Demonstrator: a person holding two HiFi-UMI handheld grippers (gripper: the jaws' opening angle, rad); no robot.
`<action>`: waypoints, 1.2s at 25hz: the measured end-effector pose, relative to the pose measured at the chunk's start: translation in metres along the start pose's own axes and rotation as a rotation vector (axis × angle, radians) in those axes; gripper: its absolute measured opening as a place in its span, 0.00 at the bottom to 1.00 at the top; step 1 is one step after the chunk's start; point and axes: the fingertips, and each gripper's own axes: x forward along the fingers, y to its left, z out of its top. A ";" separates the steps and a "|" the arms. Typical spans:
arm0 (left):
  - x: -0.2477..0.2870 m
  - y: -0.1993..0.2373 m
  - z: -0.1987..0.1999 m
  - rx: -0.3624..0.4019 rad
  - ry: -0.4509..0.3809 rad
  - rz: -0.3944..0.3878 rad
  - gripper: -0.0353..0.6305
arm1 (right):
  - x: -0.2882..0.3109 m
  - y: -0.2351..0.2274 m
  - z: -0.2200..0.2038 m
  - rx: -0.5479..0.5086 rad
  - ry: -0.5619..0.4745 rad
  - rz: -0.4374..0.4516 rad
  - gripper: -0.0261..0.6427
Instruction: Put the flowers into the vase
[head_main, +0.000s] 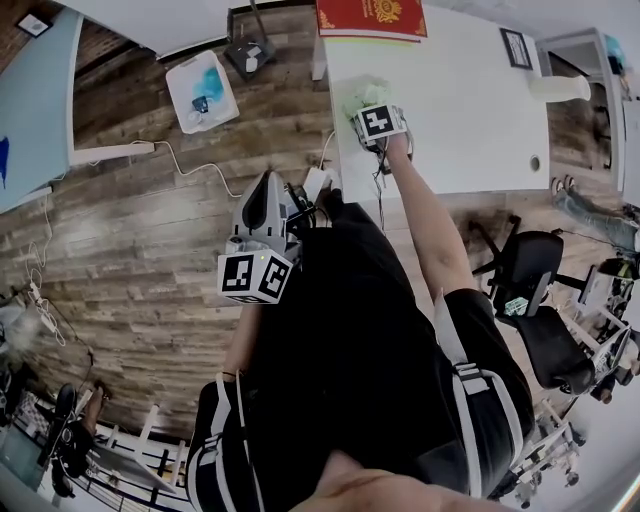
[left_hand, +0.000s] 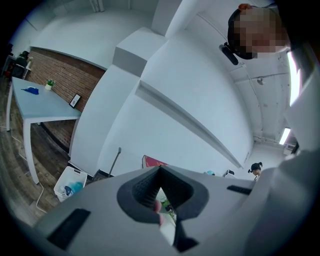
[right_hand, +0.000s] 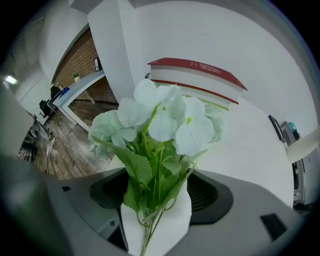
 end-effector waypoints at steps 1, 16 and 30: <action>-0.001 0.000 -0.001 0.001 0.002 -0.002 0.12 | -0.001 0.000 0.003 0.003 -0.010 -0.004 0.59; -0.008 -0.009 -0.006 0.039 0.045 -0.117 0.12 | -0.093 0.016 0.025 0.177 -0.361 0.114 0.34; -0.004 -0.109 -0.045 0.102 0.166 -0.450 0.12 | -0.352 0.058 -0.053 0.322 -1.085 0.042 0.34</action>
